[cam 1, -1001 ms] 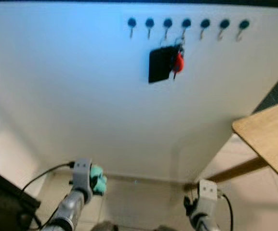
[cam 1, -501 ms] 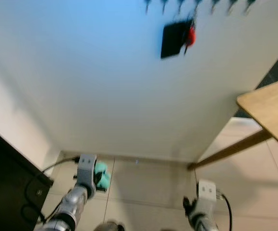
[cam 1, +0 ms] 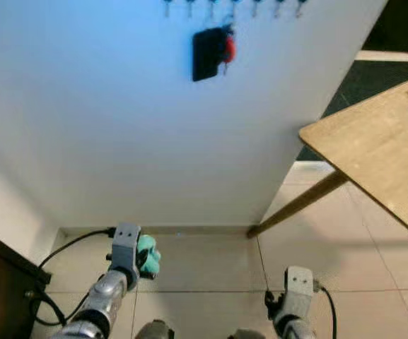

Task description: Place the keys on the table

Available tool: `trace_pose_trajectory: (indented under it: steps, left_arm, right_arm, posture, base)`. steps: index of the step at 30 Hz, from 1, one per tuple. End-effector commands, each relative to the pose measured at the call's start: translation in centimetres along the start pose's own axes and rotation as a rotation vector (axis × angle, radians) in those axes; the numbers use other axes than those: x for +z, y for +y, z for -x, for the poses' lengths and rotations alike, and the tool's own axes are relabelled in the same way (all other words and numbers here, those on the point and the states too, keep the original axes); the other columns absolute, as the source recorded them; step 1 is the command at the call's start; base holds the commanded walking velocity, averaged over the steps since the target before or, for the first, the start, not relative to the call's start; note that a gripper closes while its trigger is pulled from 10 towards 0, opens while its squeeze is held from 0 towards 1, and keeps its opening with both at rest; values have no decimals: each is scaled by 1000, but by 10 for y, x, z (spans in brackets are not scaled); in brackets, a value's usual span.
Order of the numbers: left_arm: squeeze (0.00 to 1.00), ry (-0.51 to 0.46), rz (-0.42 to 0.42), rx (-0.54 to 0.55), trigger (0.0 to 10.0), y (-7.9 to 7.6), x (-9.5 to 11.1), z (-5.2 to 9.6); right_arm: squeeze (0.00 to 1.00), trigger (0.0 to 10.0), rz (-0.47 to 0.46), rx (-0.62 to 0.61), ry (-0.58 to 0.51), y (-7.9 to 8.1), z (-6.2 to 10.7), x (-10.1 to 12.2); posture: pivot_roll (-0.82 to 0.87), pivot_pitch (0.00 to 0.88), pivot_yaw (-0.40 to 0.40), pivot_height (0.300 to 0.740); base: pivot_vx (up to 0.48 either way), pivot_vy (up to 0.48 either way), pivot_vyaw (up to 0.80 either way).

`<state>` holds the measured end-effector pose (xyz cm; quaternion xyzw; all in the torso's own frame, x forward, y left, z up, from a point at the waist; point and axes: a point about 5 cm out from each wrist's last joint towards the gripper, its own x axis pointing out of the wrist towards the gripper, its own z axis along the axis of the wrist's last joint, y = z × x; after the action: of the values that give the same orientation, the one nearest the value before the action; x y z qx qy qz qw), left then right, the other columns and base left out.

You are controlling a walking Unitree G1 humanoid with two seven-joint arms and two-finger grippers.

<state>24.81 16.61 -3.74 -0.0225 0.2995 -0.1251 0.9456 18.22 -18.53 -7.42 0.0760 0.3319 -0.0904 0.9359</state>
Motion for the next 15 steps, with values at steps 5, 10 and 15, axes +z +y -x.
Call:
trace_pose_trajectory:
  steps: [5, 10, 15]
  left_arm:
    - [0, 2, 2, 10, 10000, 1, -2, 1]
    - [0, -3, 23, 16, 10000, 2, -3, 2]
    - [0, -9, 19, 19, 10000, 2, -3, 2]
  right_arm:
    - [0, 10000, 2, -4, 6, 0, 2, -4]
    - [0, 10000, -1, -1, -1, 0, 2, -3]
    - [0, 10000, 3, 3, -2, 1, 2, -3]
  posture:
    - [52, 87, 2, 740]
    - [53, 91, -1, 740]
    - [55, 95, -3, 740]
  base:
    - [0, 0, -106]
    - [0, 0, -800]
    - [0, 0, -800]
